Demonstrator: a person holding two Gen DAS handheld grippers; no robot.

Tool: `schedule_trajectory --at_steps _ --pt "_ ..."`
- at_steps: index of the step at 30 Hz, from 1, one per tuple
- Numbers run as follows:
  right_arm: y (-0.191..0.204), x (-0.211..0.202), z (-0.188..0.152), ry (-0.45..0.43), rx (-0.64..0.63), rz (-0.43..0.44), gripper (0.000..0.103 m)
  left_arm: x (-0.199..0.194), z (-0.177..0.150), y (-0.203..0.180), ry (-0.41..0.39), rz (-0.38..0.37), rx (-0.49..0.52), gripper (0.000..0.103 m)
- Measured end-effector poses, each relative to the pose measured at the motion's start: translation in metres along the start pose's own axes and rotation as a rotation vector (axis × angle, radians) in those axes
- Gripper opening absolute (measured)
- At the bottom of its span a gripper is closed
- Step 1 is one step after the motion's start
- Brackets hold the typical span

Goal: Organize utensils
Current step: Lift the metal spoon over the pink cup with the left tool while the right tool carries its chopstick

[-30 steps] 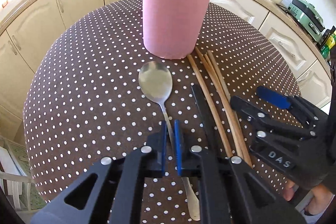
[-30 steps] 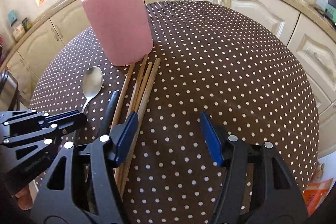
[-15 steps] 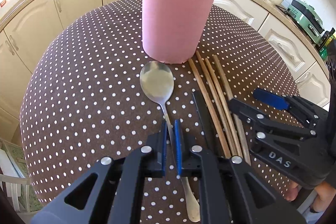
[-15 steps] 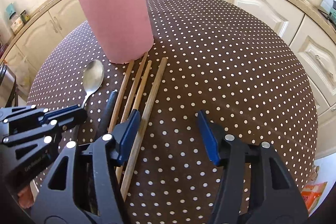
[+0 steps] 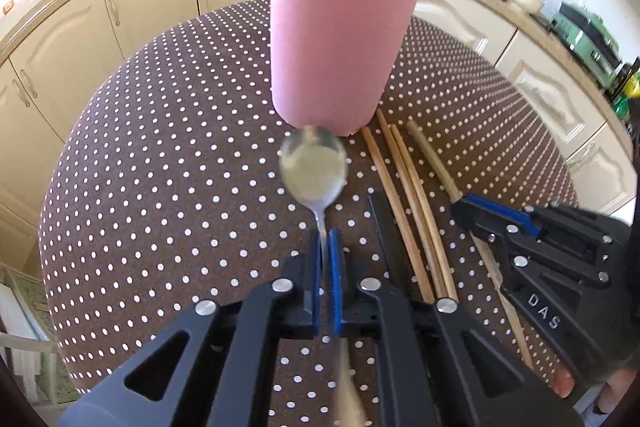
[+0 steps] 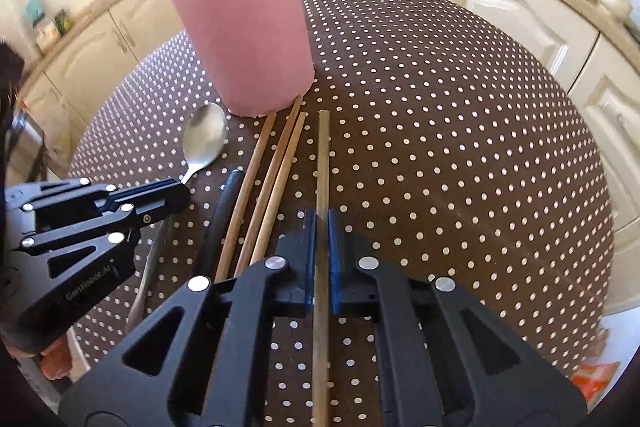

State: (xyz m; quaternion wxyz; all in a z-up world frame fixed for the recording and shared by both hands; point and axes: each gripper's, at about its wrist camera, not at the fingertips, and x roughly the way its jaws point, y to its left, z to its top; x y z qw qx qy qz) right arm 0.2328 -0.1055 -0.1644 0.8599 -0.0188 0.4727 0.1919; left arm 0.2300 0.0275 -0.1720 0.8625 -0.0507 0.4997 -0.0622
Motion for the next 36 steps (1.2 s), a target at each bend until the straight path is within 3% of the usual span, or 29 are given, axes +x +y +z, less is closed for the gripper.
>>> schedule_trajectory --at_steps 7,20,28,36 --pt "-0.009 -0.025 -0.001 -0.107 0.047 0.072 0.006 -0.023 -0.008 0.001 -0.12 -0.076 -0.013 0.004" --pt "0.002 -0.111 0.002 -0.419 0.046 0.181 0.006 -0.085 -0.012 -0.016 -0.416 -0.224 0.031 0.004" --pt "0.005 -0.133 0.031 -0.558 0.033 0.187 0.007 -0.107 0.009 -0.019 -0.517 -0.236 0.047 0.004" --pt "0.01 -0.148 0.068 -0.771 0.032 0.162 0.007 -0.146 0.038 -0.013 -0.638 -0.202 0.034 0.004"
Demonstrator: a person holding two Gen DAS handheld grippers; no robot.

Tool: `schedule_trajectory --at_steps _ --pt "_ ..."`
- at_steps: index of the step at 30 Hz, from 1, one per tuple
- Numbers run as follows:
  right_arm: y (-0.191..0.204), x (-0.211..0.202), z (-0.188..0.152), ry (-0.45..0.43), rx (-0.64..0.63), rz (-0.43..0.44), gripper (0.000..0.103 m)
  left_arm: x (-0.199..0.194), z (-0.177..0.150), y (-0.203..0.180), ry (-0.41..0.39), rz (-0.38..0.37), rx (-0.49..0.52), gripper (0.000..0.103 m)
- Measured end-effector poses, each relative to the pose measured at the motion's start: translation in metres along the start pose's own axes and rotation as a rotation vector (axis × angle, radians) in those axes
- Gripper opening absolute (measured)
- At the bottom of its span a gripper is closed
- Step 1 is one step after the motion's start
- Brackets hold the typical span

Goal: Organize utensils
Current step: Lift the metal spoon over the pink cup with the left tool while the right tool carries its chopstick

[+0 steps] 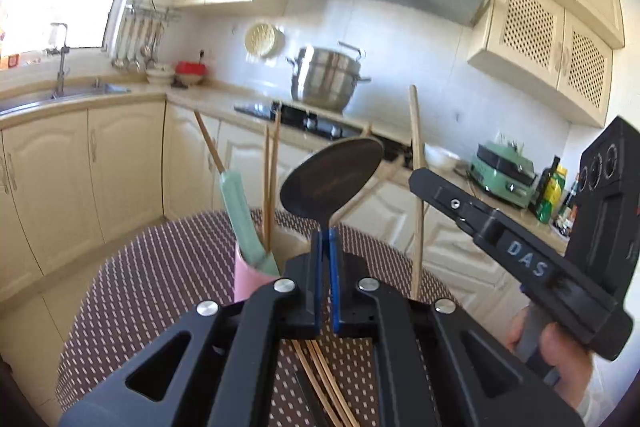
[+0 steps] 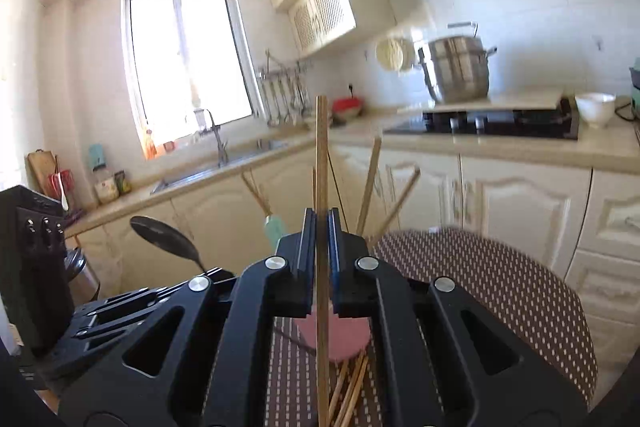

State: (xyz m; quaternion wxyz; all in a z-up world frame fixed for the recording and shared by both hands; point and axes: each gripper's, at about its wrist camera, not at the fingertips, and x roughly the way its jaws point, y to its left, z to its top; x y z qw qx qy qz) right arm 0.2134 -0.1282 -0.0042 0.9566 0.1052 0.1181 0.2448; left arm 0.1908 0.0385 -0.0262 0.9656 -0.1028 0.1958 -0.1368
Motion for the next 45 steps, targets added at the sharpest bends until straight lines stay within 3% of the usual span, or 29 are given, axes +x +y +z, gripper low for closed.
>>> schedule_trajectory --at_steps 10,13,18,22,32,33,35,40,45 --pt "0.008 0.038 0.029 -0.194 -0.006 -0.016 0.007 -0.003 0.039 0.008 -0.118 0.045 -0.002 0.004" --pt "0.01 0.049 0.034 -0.235 -0.001 -0.009 0.007 0.008 0.043 0.013 -0.117 0.048 -0.013 0.004" --pt "0.013 0.058 0.032 -0.285 -0.01 -0.008 0.007 0.034 0.041 0.023 -0.059 0.053 -0.038 0.004" --pt "0.013 0.064 0.03 -0.328 -0.008 -0.059 0.007 0.053 0.031 0.03 -0.003 0.053 -0.064 0.004" --pt "0.002 0.08 0.013 -0.295 0.007 -0.07 0.007 0.079 0.017 0.043 0.072 0.064 -0.082 0.006" --pt "0.002 0.08 0.011 -0.289 0.01 -0.068 0.007 0.08 0.015 0.044 0.079 0.065 -0.085 0.007" --pt "0.001 0.079 0.008 -0.277 0.007 -0.068 0.007 0.082 0.014 0.046 0.079 0.068 -0.091 0.023" --pt "0.005 0.076 0.001 -0.248 -0.007 -0.064 0.007 0.077 0.011 0.047 0.039 0.09 -0.081 0.046" --pt "0.009 0.069 -0.006 -0.227 -0.018 -0.064 0.007 0.069 0.009 0.05 0.023 0.103 -0.081 0.053"
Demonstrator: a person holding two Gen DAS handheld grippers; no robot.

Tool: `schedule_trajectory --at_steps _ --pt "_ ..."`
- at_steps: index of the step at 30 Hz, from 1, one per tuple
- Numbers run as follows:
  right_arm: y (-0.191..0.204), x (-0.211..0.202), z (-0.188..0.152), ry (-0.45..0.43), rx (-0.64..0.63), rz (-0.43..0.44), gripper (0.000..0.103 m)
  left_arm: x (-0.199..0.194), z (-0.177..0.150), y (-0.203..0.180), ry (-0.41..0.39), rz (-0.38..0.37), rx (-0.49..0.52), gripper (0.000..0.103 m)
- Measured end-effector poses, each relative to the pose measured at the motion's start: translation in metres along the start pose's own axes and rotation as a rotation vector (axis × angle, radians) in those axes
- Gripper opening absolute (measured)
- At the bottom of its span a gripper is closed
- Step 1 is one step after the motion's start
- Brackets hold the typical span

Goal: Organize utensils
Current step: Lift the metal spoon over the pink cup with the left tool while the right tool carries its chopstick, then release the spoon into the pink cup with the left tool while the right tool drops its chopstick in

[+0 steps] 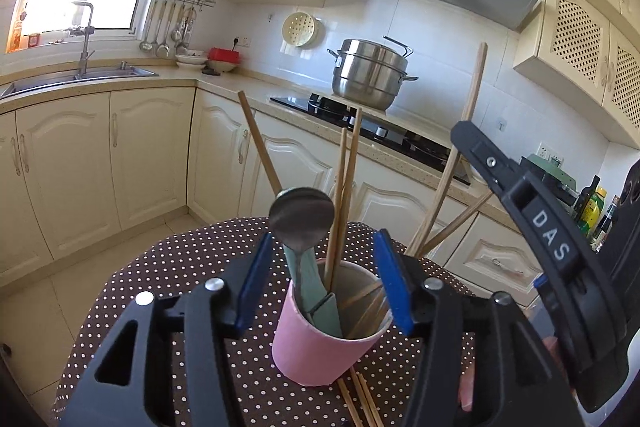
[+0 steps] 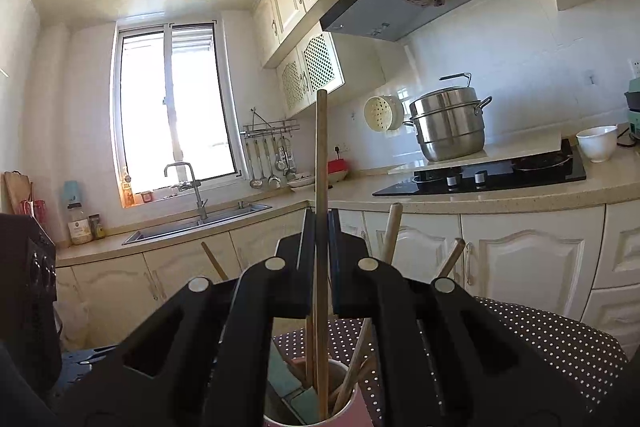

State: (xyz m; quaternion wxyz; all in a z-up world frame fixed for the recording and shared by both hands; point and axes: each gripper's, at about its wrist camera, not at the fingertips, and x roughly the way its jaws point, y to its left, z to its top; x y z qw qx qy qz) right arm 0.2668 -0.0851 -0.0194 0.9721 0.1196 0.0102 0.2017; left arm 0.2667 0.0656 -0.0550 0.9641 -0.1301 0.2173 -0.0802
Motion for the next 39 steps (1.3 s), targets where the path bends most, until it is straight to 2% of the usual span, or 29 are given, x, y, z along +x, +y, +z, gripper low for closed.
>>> schedule_trajectory --at_steps 11,16,27,34,39 --pt "0.008 -0.007 -0.016 0.073 -0.027 -0.01 0.007 -0.015 -0.006 0.005 -0.034 0.064 0.015 0.062" --pt "0.008 -0.007 -0.025 0.119 -0.038 -0.026 0.007 -0.02 -0.009 0.005 -0.01 0.081 0.028 0.062" --pt "0.015 -0.016 -0.035 0.185 -0.055 -0.036 0.008 -0.037 -0.013 0.005 -0.01 0.094 0.03 0.064" --pt "0.016 -0.034 -0.034 0.184 -0.049 -0.05 0.013 -0.054 -0.016 0.0 -0.023 0.094 0.042 0.065" --pt "0.014 -0.052 -0.03 0.177 -0.044 -0.062 0.021 -0.065 -0.019 -0.009 -0.029 0.086 0.057 0.066"
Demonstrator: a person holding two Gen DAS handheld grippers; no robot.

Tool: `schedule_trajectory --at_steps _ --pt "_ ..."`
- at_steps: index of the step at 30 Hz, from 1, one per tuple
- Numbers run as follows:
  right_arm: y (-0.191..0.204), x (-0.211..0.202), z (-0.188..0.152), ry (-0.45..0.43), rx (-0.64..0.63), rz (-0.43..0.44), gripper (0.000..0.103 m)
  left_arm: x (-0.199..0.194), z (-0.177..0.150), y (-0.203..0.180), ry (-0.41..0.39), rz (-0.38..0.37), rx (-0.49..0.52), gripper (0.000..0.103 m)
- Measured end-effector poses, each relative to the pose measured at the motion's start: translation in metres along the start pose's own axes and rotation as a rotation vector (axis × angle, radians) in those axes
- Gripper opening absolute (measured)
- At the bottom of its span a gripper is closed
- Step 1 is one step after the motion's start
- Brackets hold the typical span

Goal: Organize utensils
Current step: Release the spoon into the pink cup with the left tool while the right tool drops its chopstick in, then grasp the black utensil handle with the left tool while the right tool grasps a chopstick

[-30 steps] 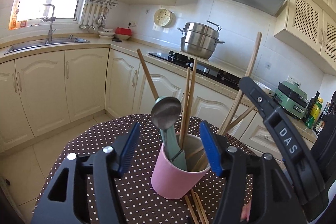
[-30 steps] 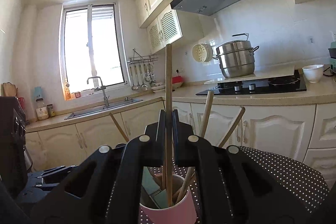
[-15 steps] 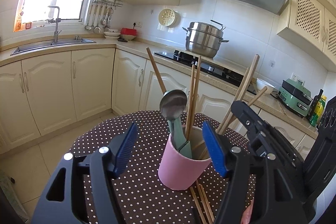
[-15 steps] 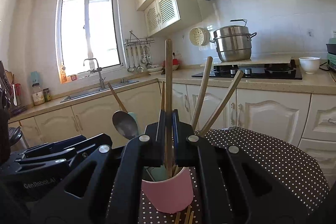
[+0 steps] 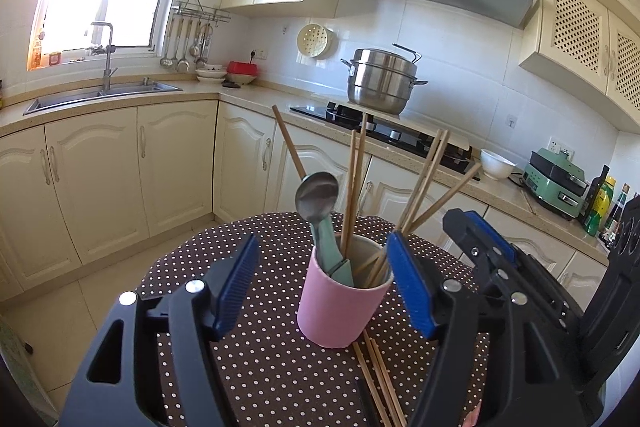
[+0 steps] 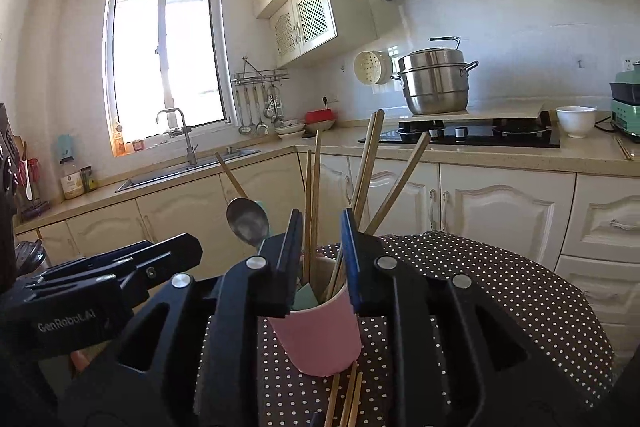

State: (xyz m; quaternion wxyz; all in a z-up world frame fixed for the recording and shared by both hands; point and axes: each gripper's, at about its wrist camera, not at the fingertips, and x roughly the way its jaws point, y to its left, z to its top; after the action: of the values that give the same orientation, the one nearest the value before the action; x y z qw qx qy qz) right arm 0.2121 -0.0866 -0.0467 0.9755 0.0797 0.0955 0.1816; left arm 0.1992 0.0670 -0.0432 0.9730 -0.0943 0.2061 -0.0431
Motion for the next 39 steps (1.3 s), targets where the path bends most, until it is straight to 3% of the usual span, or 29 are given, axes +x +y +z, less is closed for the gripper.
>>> schedule_trajectory --at_steps 6,10,12,19,22,26,33,39 --pt "-0.007 -0.025 0.002 -0.013 0.011 -0.015 0.023 -0.016 -0.002 -0.012 -0.009 -0.015 0.018 0.066" --pt "-0.013 -0.041 0.004 -0.025 0.021 -0.029 0.034 -0.026 -0.006 -0.02 -0.008 -0.022 0.031 0.066" --pt "-0.015 -0.049 0.004 -0.032 0.022 -0.04 0.045 -0.031 -0.008 -0.024 -0.007 -0.023 0.04 0.066" --pt "-0.027 -0.071 0.001 -0.019 0.032 -0.066 0.051 -0.039 -0.02 -0.033 0.048 -0.038 0.053 0.066" --pt "-0.034 -0.076 -0.001 0.005 0.045 -0.072 0.052 -0.033 -0.028 -0.033 0.123 -0.048 0.045 0.066" --pt "-0.043 -0.077 -0.008 0.068 0.054 -0.099 0.056 -0.013 -0.045 -0.028 0.281 -0.05 0.018 0.066" --pt "-0.059 -0.064 -0.032 0.236 0.082 -0.125 0.059 0.021 -0.083 -0.022 0.511 -0.011 0.009 0.066" --pt "-0.066 -0.052 -0.056 0.359 0.095 -0.116 0.06 0.042 -0.116 -0.032 0.64 0.027 0.091 0.066"
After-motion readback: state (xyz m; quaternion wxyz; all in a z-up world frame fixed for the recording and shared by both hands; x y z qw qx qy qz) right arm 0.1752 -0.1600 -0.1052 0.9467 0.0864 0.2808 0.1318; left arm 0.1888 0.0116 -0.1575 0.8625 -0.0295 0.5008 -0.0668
